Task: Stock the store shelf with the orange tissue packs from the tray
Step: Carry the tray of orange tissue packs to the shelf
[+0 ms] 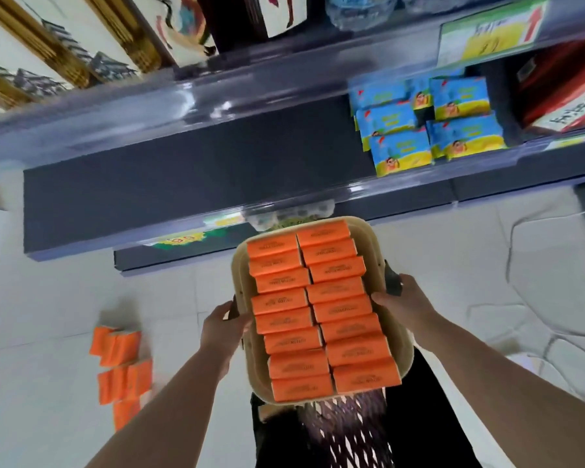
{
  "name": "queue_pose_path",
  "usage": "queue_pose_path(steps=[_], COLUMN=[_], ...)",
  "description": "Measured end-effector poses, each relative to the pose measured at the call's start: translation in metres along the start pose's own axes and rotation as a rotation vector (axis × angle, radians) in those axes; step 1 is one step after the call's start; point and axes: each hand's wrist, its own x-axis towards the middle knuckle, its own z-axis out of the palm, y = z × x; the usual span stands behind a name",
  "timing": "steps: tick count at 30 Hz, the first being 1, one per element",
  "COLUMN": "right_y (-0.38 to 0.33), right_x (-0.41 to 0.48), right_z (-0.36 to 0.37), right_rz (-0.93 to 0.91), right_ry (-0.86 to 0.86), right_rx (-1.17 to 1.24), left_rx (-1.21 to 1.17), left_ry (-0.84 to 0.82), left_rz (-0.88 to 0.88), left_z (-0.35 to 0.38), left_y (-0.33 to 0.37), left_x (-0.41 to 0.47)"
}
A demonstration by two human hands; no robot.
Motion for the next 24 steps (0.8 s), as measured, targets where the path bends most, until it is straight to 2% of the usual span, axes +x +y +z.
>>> queue_pose_path(steps=[8,12,18,24], right_y=[0.006,0.009,0.018,0.011], right_x=[0.052,0.070,0.072,0.072], right_z=[0.006,0.011,0.017,0.018], right_rz=[-0.007,-0.028,-0.050,-0.129], right_ry=[0.038,0.061,0.124,0.185], right_rx=[0.020,0.050,0.072,0.115], left_rx=[0.029,0.038,0.020,-0.024], left_ry=[0.020,0.105,0.197,0.215], left_rz=[0.014,0.049,0.118,0.153], left_z=[0.039,0.050,0.056,0.048], left_y=[-0.009,-0.008,-0.007,0.001], left_x=[0.049,0.062,0.060,0.064])
